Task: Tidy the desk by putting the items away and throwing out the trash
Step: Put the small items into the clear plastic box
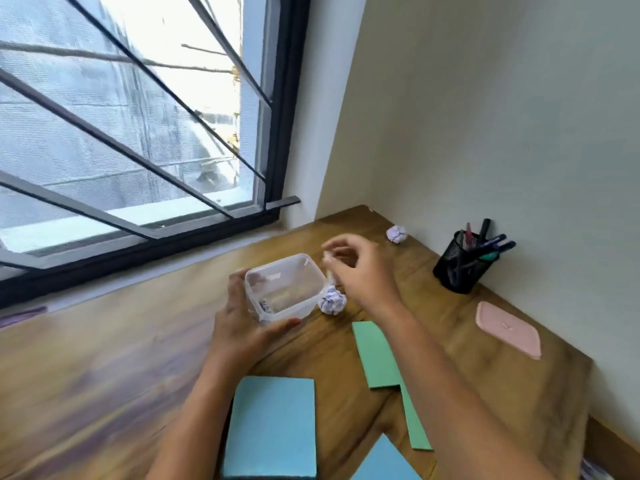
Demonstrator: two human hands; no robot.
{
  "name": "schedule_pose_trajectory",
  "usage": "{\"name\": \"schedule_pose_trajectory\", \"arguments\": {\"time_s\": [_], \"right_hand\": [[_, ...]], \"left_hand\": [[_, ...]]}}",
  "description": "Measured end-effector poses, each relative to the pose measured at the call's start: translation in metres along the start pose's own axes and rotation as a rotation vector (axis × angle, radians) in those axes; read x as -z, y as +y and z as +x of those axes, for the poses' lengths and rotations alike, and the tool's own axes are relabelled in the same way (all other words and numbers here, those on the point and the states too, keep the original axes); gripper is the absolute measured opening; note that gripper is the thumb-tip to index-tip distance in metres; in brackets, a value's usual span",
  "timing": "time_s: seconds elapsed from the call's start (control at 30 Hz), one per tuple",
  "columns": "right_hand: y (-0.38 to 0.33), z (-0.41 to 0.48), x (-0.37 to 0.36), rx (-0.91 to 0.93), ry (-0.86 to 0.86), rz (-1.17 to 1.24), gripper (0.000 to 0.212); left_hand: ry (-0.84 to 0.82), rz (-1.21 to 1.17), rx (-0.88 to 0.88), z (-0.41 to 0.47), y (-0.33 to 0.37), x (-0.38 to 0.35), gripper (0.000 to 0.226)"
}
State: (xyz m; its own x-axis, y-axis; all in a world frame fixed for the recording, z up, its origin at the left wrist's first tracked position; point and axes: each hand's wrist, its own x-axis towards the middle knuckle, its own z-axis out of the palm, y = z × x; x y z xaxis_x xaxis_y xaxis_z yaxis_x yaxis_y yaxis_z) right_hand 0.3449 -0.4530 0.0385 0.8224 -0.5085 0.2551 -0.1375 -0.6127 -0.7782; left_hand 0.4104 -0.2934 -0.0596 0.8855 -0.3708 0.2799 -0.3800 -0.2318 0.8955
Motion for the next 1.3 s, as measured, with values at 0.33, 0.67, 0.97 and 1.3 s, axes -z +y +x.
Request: {"name": "schedule_pose_trajectory", "arguments": {"time_s": [0.33, 0.67, 0.97, 1.3], "right_hand": [[-0.040, 0.009, -0.072, -0.057, -0.352, -0.656, 0.016], [-0.032, 0.018, -0.070, -0.205, -0.473, -0.501, 0.017], [0.053, 0.063, 0.010, -0.410, 0.204, -0.039, 0.017], [0.126, 0.083, -0.008, -0.264, 0.097, -0.611, 0.028]], "left_hand": [[-0.045, -0.010, 0.010, 0.006, -0.002, -0.003, 0.084], [-0.052, 0.019, -0.022, 0.004, -0.004, -0.002, 0.092], [-0.042, 0.007, -0.010, 0.006, -0.005, 0.000, 0.089], [-0.024, 0.018, -0.019, 0.006, -0.002, -0.003, 0.087]]}}
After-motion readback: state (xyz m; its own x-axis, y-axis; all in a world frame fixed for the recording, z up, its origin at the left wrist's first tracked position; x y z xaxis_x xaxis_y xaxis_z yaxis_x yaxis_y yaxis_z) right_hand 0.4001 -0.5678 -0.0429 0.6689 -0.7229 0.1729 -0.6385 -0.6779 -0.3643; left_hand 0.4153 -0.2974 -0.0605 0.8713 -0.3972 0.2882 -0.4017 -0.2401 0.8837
